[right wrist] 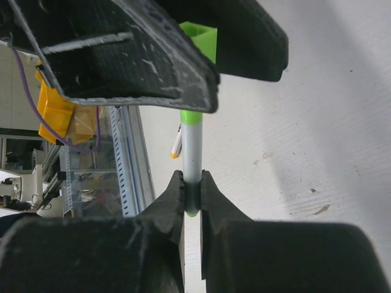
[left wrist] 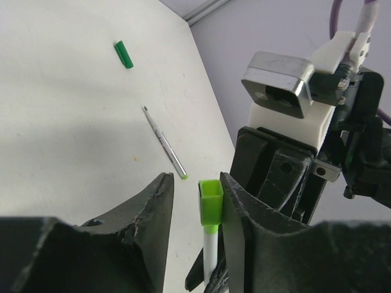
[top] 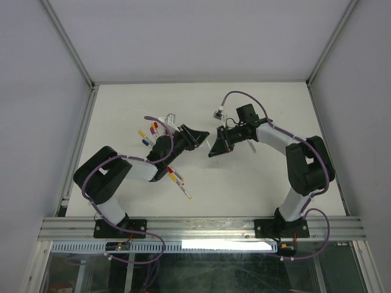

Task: Open the pen caps
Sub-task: Open the pen cap from the pen.

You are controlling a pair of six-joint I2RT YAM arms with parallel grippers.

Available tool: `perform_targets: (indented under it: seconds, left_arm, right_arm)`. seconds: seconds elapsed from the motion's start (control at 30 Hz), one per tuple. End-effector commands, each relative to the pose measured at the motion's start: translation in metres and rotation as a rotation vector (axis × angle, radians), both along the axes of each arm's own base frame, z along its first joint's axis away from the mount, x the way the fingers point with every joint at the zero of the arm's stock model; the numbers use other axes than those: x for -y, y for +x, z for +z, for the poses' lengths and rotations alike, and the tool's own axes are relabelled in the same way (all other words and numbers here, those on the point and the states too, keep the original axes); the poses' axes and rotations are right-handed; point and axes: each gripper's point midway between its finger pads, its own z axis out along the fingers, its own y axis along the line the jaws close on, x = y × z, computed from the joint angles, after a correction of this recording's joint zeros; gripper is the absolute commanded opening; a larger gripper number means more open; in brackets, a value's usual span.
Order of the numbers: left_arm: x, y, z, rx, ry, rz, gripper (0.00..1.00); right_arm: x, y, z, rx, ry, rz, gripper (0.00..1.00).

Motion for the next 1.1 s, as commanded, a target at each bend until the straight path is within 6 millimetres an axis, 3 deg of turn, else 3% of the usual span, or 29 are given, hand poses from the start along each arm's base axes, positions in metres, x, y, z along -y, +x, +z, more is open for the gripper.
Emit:
perform_targets:
  seconds: [0.0, 0.2, 0.27, 0.4, 0.57, 0.8, 1.0, 1.07]
  left_arm:
    - [0.008, 0.003, 0.010, 0.027, -0.008, -0.006, 0.29]
    - [0.006, 0.001, 0.007, 0.030, -0.001, -0.002, 0.07]
    - [0.007, -0.002, 0.010, 0.045, -0.008, -0.015, 0.00]
    - [0.009, -0.013, 0.019, 0.095, -0.052, -0.060, 0.00]
    - [0.013, -0.027, 0.027, 0.133, -0.089, -0.091, 0.00]
    - [0.017, -0.031, 0.034, 0.159, -0.132, -0.111, 0.00]
    - [0.003, -0.015, 0.039, 0.184, -0.120, -0.019, 0.00]
    - [-0.010, -0.003, 0.043, 0.197, -0.125, 0.027, 0.00]
  right_arm:
    - [-0.003, 0.014, 0.024, 0.150, -0.005, -0.011, 0.00]
    - [-0.004, 0.013, 0.024, 0.186, -0.030, -0.006, 0.00]
    - [-0.004, 0.012, 0.025, 0.182, -0.021, -0.001, 0.09]
    - [-0.005, 0.011, 0.035, 0.093, 0.040, -0.004, 0.30]
    - [-0.006, 0.010, 0.041, 0.052, 0.091, -0.015, 0.34]
    - [-0.009, 0.010, 0.041, 0.037, 0.104, -0.030, 0.31]
    - [-0.011, 0.007, 0.041, 0.031, 0.102, -0.015, 0.01]
    - [-0.011, 0.005, 0.040, 0.023, 0.100, -0.008, 0.00]
